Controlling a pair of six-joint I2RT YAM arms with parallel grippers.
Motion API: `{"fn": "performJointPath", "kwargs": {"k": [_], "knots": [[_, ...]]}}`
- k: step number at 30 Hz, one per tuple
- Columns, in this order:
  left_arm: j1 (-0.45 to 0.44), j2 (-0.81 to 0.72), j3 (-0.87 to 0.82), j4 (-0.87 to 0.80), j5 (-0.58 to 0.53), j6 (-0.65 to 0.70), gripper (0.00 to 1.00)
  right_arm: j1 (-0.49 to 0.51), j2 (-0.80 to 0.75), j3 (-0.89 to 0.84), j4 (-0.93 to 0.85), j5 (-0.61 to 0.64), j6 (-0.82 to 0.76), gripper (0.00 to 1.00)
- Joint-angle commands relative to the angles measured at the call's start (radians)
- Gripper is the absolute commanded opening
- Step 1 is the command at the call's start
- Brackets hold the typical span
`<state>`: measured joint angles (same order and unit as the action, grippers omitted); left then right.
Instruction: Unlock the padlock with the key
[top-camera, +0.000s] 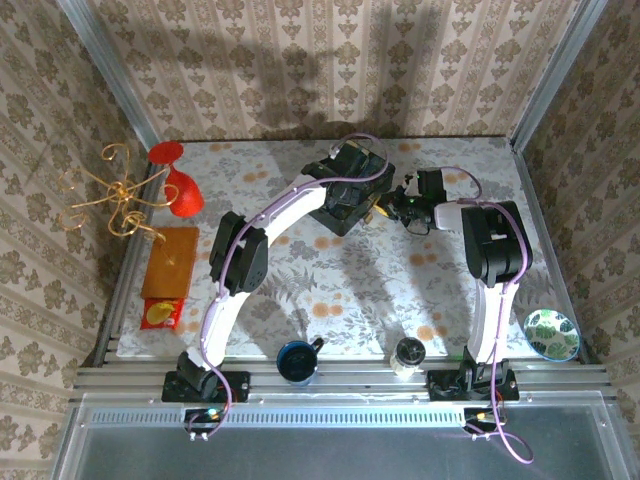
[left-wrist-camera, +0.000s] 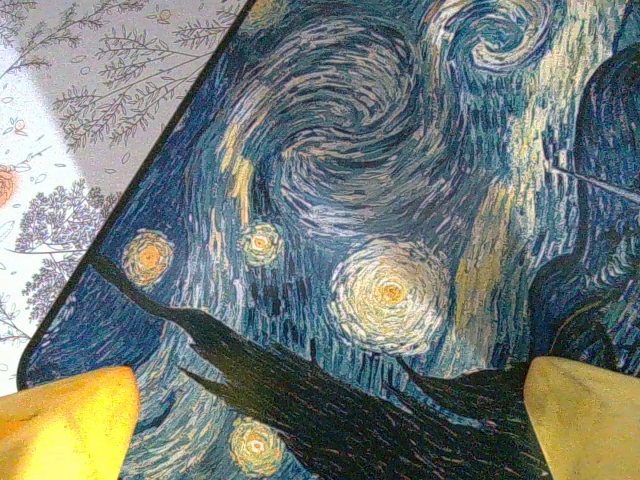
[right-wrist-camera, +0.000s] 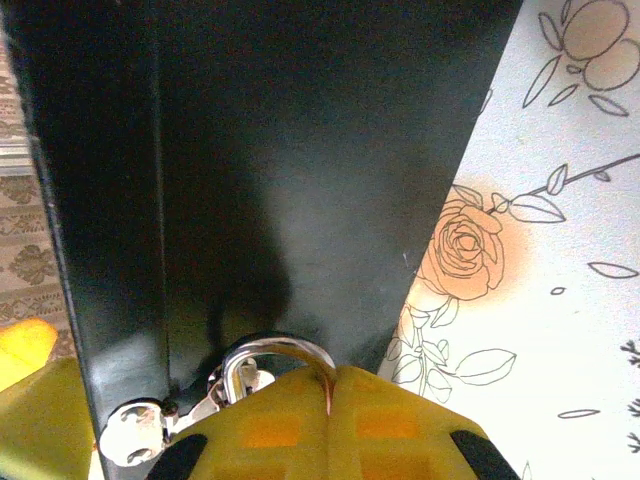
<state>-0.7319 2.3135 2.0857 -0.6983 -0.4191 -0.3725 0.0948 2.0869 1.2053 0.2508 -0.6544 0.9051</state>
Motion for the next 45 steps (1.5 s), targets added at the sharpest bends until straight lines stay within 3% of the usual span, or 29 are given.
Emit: {"fn": "performJointPath", "kwargs": {"k": [1,45], "knots": [[0.012,0.037,-0.062,-0.15,-0.004,0.026,1.0,-0.017,-0.018,0.02,-0.023,0.033,0.024,0.0],[0.011,0.029,-0.075,-0.158,0.002,0.017,1.0,-0.032,-0.007,0.0,0.04,0.065,0.106,0.0]]}}
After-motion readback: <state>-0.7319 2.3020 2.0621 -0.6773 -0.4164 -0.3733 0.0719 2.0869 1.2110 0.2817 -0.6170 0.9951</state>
